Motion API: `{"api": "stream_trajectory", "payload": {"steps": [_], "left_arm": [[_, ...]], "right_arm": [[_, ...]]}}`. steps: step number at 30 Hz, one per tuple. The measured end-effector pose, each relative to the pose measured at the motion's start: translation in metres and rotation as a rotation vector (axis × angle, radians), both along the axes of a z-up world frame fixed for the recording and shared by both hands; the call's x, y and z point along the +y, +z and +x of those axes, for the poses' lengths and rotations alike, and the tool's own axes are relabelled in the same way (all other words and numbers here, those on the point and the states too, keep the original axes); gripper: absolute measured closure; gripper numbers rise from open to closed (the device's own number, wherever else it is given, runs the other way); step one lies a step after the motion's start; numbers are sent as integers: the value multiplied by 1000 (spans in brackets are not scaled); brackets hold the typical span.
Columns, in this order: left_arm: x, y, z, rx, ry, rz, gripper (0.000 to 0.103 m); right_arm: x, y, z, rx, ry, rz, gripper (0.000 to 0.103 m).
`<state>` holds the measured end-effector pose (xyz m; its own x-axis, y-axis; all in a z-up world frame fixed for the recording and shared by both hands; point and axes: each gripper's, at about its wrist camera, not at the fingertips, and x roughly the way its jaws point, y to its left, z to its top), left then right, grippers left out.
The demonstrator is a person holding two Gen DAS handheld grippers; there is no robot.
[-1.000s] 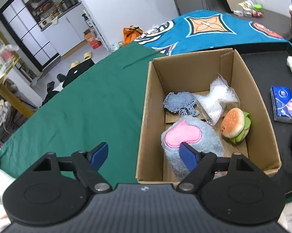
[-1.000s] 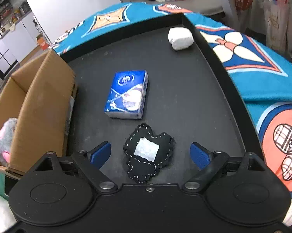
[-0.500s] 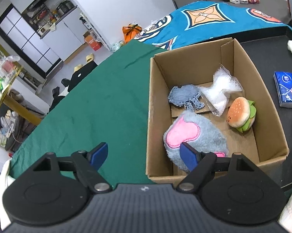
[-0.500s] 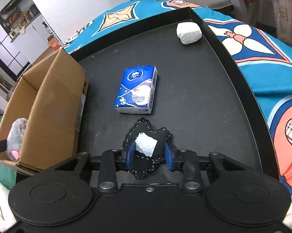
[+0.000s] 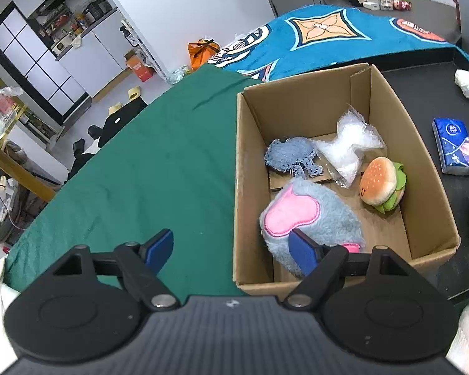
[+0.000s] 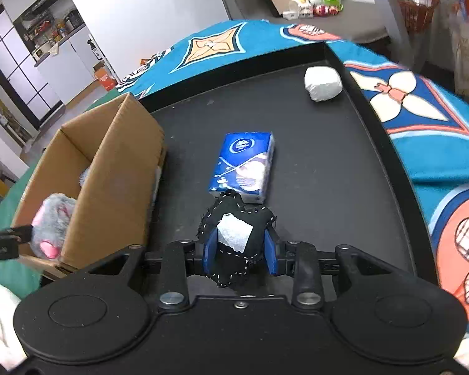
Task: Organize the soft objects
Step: 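Close the right gripper on the black pouch and lift it, then carry the black pouch into the box and open the right gripper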
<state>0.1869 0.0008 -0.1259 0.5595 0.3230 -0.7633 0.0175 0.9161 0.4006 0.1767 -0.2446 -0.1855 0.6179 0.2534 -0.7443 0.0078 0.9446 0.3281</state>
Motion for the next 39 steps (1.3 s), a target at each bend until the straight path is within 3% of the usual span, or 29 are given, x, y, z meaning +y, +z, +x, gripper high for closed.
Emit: {"api": "stream_trajectory", "payload": {"steps": [14,23,30,34,39], "left_arm": [[7,-2,0,-34,0,-64,28],[18,-3,1,-41,21,-122,50],[25,-3,0,-39,10,-221,84],[28,-2,-1,-48,2,-252,93],[33,-1,-1,-56,9,-280,94]], "right_arm": [[27,41,7,-86,36,-45,71],[56,55,13,-118,81,-66,71],[76,69,17,-155,96,-85,71],[88,74,19,-167,110,-102,71],[106,76,21,-169,141,-120,70]]}}
